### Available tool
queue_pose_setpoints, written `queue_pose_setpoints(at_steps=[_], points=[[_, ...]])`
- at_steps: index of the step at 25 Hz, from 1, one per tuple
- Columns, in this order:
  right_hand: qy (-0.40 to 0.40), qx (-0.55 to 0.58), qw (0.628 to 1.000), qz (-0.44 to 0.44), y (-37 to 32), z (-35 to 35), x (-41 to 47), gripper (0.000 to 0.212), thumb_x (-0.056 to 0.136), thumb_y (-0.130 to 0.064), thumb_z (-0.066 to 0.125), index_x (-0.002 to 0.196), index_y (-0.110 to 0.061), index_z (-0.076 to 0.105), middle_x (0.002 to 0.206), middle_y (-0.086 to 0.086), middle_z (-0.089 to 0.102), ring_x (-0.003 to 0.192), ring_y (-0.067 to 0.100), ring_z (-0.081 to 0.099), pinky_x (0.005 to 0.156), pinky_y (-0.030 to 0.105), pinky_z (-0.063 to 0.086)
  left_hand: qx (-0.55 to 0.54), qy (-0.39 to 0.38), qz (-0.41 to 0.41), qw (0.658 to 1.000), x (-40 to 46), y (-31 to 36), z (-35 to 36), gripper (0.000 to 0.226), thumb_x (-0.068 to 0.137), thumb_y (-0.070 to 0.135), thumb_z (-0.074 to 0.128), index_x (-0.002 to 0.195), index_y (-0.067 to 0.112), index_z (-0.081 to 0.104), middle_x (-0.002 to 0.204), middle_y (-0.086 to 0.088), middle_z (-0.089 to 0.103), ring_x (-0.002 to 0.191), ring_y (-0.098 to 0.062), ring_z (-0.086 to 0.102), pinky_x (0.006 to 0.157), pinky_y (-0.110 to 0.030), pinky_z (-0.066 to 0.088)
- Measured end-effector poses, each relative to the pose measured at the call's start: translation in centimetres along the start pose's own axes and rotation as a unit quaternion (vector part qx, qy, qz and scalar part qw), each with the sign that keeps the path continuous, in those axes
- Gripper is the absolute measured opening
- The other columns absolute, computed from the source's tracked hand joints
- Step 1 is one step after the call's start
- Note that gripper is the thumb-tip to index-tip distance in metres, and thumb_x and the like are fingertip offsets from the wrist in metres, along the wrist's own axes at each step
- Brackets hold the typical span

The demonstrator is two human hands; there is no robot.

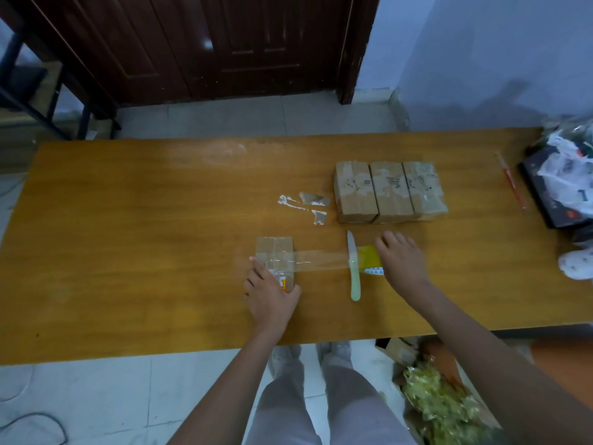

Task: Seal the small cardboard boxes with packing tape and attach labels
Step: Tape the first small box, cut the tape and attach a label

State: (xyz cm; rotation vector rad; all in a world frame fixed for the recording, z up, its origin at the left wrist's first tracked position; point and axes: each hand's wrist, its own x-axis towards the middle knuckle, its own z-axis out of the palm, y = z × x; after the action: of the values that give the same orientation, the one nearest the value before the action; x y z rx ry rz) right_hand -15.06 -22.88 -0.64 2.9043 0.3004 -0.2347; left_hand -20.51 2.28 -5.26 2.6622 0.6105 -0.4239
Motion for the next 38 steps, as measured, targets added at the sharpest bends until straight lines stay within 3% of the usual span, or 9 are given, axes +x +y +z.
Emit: queue_pose_setpoints(at_steps=[7,12,27,29,31,32,33,35,38], points=[[0.026,-0.043,0.999,-0.013,2.6,0.9,-0.1,0.034,0.052,0.013,0.073,0.079,-0.004,0.061,0.079,0.015,0.053,0.075,0.032,0.053,0.065,0.042,0.041,0.066,0.023,-0.02,0.997,-0.5,1.1,1.2,0.123,0.067,0.065,0.067,0.152,0.001,0.004,0.133,-0.014,0.042,0.114,-0.031,0.045,0.084,-0.039,0.046],[-0.013,-0.047,0.998,-0.027,2.8,1.8,0.4,0.041,0.071,0.006,0.065,0.109,-0.008,0.058,0.103,0.013,0.056,0.097,0.032,0.052,0.082,0.04,0.039,0.04,0.023,-0.034,0.998,-0.4,1.2,1.8,0.122,0.069,0.064,0.066,0.152,0.0,0.003,0.135,-0.017,0.04,0.116,-0.033,0.044,0.085,-0.042,0.047],[-0.021,0.025,0.999,0.027,3.4,2.5,-1.5,0.077,0.076,-0.009,0.068,0.144,-0.018,0.034,0.137,0.011,0.045,0.127,0.03,0.042,0.11,0.042,0.029,-0.001,0.031,-0.037,0.999,-1.1,1.1,2.0,0.123,0.07,0.062,0.067,0.152,-0.002,0.001,0.136,-0.018,0.04,0.119,-0.034,0.042,0.09,-0.041,0.043],[0.011,0.068,0.996,0.057,3.4,1.9,-1.8,0.075,0.071,-0.008,0.07,0.139,-0.014,0.039,0.134,0.014,0.046,0.124,0.032,0.044,0.104,0.044,0.036,-0.007,0.031,-0.035,0.999,-1.1,1.1,1.8,0.122,0.07,0.06,0.068,0.152,-0.002,0.002,0.137,-0.019,0.039,0.119,-0.034,0.041,0.09,-0.04,0.043],[0.091,0.169,0.977,0.095,2.1,2.0,-3.2,0.055,0.067,-0.013,0.071,0.118,-0.011,0.051,0.113,0.012,0.054,0.099,0.027,0.052,0.078,0.039,0.048,-0.007,0.031,-0.031,0.999,-1.2,1.2,1.8,0.121,0.071,0.059,0.068,0.152,-0.003,0.003,0.137,-0.019,0.039,0.119,-0.034,0.041,0.089,-0.039,0.044],[0.09,0.209,0.966,0.119,0.5,2.1,-4.1,0.041,0.072,-0.023,0.071,0.107,-0.013,0.053,0.102,0.008,0.055,0.085,0.021,0.051,0.065,0.033,0.045,-0.007,0.031,-0.03,0.999,-1.2,1.2,1.8,0.121,0.071,0.059,0.068,0.152,-0.003,0.003,0.137,-0.019,0.039,0.119,-0.034,0.041,0.089,-0.039,0.044],[0.041,0.235,0.96,0.144,-1.6,2.3,-4.8,0.034,0.079,-0.037,0.067,0.1,-0.015,0.053,0.094,0.004,0.056,0.075,0.017,0.05,0.057,0.028,0.04,-0.006,0.032,-0.03,0.999,-1.2,1.2,1.8,0.121,0.071,0.059,0.067,0.152,-0.003,0.003,0.137,-0.019,0.039,0.119,-0.033,0.041,0.089,-0.039,0.044],[-0.1,0.234,0.948,0.192,-6.0,3.6,-5.0,0.044,0.089,-0.059,0.049,0.103,-0.017,0.052,0.096,0.002,0.059,0.076,0.018,0.059,0.056,0.027,0.04,-0.004,0.029,-0.033,0.999,-1.2,1.3,1.8,0.12,0.072,0.06,0.066,0.152,-0.003,0.002,0.139,-0.019,0.038,0.121,-0.033,0.04,0.09,-0.039,0.044],[-0.142,0.202,0.945,0.214,-8.3,4.9,-4.6,0.04,0.095,-0.05,0.043,0.111,-0.015,0.052,0.109,0.003,0.059,0.089,0.023,0.065,0.066,0.031,0.047,0.0,0.028,-0.032,0.999,-1.0,1.2,1.8,0.12,0.072,0.061,0.066,0.152,-0.002,0.002,0.141,-0.019,0.036,0.122,-0.033,0.04,0.092,-0.04,0.044]])
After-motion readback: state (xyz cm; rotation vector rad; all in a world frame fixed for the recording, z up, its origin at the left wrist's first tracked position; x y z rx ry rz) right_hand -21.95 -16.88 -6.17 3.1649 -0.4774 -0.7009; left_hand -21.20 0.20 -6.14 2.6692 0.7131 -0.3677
